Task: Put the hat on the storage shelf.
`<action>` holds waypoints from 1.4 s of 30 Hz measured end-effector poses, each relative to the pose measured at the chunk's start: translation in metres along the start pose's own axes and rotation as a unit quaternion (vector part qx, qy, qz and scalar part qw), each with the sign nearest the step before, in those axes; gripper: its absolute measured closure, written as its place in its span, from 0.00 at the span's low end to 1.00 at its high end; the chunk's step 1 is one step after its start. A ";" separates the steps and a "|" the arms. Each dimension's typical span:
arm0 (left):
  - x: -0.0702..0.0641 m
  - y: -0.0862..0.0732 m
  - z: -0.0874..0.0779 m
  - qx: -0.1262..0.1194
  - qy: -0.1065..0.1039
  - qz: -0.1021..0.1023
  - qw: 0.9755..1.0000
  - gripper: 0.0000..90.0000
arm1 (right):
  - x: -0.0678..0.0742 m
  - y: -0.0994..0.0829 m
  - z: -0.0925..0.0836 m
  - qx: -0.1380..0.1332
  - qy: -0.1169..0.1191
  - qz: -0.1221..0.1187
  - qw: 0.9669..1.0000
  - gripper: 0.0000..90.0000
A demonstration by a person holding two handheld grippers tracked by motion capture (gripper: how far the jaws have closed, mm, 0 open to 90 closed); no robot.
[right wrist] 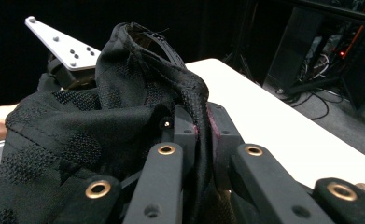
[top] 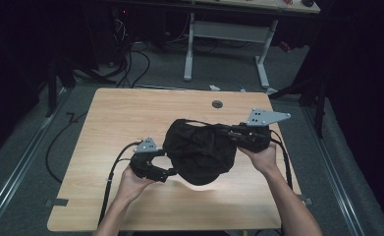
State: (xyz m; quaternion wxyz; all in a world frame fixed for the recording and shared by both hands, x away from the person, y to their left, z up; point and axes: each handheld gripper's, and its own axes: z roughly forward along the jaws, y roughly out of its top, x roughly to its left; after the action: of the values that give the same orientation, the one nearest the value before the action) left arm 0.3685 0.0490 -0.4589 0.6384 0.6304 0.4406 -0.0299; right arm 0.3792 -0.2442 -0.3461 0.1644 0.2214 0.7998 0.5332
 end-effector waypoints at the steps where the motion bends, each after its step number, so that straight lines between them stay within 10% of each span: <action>1: -0.001 0.000 0.001 0.000 -0.003 -0.001 1.000 0.14 | 0.000 0.000 0.000 -0.001 0.002 0.000 1.000 0.94; 20: -0.013 0.001 0.001 0.019 -0.056 -0.002 0.998 0.28 | -0.002 0.004 0.002 -0.017 0.011 -0.006 1.000 0.94; 42: -0.031 -0.002 0.005 0.044 -0.066 0.035 0.996 0.50 | -0.011 0.002 0.014 -0.026 -0.012 -0.008 1.000 0.94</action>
State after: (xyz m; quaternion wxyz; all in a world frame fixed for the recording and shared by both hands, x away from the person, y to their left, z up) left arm 0.3516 0.0282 -0.4426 0.6389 0.6692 0.3731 -0.0686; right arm 0.3962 -0.2388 -0.3490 0.1837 0.2175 0.7854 0.5497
